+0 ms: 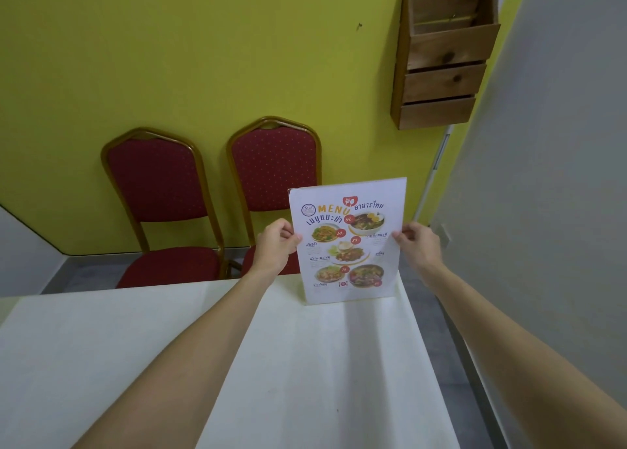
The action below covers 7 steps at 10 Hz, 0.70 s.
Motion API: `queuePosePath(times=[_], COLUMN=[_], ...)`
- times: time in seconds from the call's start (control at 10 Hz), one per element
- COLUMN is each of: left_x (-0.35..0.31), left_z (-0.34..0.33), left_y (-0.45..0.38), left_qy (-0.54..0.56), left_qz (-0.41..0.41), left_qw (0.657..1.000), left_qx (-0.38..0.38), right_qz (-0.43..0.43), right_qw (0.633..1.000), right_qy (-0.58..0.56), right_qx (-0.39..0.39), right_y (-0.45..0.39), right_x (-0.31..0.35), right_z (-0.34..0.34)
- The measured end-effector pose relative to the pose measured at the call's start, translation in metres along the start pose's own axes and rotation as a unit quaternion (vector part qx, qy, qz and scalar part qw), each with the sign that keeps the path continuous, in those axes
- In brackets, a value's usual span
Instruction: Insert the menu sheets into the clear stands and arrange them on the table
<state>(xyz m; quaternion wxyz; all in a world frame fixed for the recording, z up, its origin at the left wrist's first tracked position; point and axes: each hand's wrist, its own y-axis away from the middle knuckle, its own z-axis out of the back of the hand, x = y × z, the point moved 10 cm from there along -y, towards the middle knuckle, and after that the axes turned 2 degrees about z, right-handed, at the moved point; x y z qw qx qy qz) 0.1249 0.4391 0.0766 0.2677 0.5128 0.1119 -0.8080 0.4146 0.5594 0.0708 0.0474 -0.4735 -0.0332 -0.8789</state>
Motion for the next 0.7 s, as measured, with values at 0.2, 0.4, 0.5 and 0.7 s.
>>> queuePosePath(times=[0.2,0.4,0.5,0.7], left_x=[-0.003,-0.002,-0.001,0.025], left_z=[-0.001,-0.006,-0.009,0.002], left_y=[0.001,0.006,0.01,0.016], left_qy=[-0.007,-0.016,-0.012,-0.034], left_qz=[0.0,0.007,0.015,0.053], left_qw=[1.0,1.0,1.0,0.997], left_qx=[0.001,0.006,0.023,0.046], right_qz=[-0.01,-0.017,-0.03,-0.052], right_qw=[1.0,0.999,0.999,0.998], right_qy=[-0.007,-0.018,-0.031,-0.039], right_qx=[0.022,0.031,0.031,0.01], right_y=[-0.003,-0.001,0.006,0.025], right_x=[-0.001,-0.007,-0.01,-0.022], right_z=[-0.003,-0.005,-0.002,0.003])
